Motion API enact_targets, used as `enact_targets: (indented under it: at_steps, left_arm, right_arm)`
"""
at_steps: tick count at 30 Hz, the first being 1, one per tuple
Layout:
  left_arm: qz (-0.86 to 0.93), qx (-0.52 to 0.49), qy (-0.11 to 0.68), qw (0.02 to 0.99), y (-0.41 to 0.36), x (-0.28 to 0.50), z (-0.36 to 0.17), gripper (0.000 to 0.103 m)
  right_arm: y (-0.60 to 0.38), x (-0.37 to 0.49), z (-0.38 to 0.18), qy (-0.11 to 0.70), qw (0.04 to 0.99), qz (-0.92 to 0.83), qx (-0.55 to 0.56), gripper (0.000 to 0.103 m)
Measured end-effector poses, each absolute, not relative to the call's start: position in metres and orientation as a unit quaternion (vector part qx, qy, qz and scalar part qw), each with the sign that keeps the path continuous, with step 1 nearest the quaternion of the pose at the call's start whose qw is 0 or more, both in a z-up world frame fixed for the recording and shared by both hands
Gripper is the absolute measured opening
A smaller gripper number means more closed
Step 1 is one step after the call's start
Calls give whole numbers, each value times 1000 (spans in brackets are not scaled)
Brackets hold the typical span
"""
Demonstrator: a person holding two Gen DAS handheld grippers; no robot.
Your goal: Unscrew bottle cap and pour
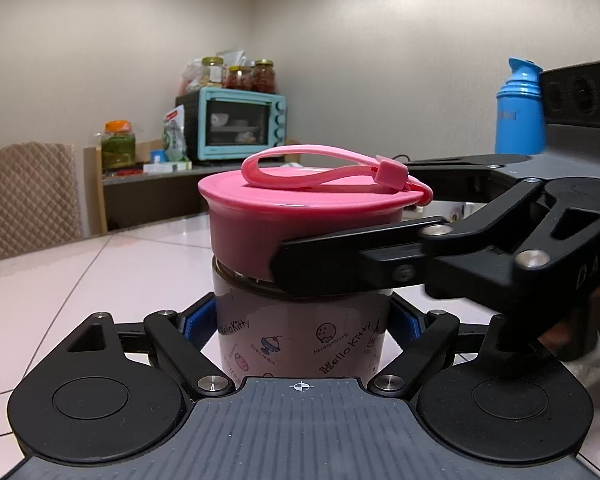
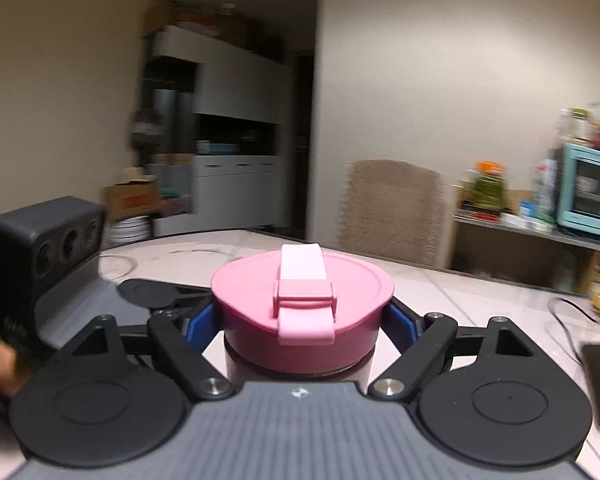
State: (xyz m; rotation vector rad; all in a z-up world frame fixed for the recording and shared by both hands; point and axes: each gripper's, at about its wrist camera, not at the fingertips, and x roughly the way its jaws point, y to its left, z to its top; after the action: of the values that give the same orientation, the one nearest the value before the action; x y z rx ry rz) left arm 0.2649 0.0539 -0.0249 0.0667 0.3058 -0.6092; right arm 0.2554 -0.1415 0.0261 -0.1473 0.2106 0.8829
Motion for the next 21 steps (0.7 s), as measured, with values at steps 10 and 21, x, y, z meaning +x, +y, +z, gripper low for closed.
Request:
enact_targets:
  at_steps: [10, 21]
  left_arm:
    - [-298, 38, 149, 942, 48, 268, -24, 89]
    - [-298, 38, 149, 942, 47, 266, -23, 89]
  right_arm:
    - [-171, 306, 35, 98, 793, 593, -94, 85]
    - [-164, 266, 40, 120, 875, 464, -75, 98]
